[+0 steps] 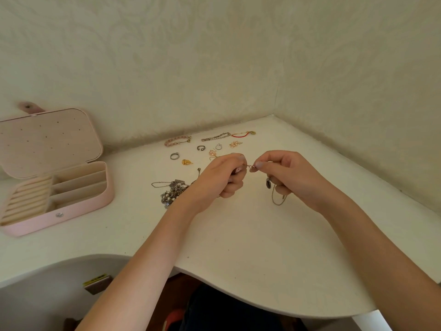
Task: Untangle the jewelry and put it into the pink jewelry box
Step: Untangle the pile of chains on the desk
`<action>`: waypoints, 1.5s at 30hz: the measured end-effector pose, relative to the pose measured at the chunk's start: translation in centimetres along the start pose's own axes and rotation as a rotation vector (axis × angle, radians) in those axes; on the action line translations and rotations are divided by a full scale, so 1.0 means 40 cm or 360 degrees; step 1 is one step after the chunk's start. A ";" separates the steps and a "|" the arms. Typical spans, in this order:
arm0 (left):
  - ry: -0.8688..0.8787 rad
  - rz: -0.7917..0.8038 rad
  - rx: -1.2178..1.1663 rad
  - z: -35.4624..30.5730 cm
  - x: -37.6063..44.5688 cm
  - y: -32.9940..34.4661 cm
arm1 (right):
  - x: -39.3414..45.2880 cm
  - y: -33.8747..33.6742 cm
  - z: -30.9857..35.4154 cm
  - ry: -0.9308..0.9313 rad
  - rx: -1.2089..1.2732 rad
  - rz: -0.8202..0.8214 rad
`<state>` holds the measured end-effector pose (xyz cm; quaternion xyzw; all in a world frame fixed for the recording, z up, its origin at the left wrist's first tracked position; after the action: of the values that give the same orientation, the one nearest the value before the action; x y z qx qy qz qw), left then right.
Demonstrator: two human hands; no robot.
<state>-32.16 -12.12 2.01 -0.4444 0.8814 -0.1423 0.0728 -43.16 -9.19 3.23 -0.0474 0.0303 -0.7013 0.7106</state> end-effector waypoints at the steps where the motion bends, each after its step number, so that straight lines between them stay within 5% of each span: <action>1: 0.0005 -0.0006 -0.0008 -0.001 0.000 -0.002 | -0.001 0.001 0.001 -0.0001 0.0003 0.0011; 23: 0.0106 -0.0073 0.0056 -0.003 0.002 -0.010 | 0.004 -0.022 0.020 -0.0201 0.0018 -0.0119; 35: 0.0226 -0.0248 0.0156 0.001 0.012 -0.036 | -0.003 0.006 0.029 -0.0247 -0.0227 0.0085; 45: 0.0318 -0.0358 0.0352 -0.009 0.006 -0.039 | 0.000 -0.017 0.036 -0.0378 -0.0527 -0.0086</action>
<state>-31.20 -13.10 2.85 -0.5131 0.8080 -0.2890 0.0168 -43.68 -9.16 4.72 -0.2467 0.0600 -0.6951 0.6726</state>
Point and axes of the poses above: each hand's wrist, its own x-axis towards the middle knuckle, its own y-axis out of the palm, z = x × y, the point moved 9 cm from there along x, towards the middle knuckle, and after that the axes turned 11 degrees about x, right-handed, at the moved point
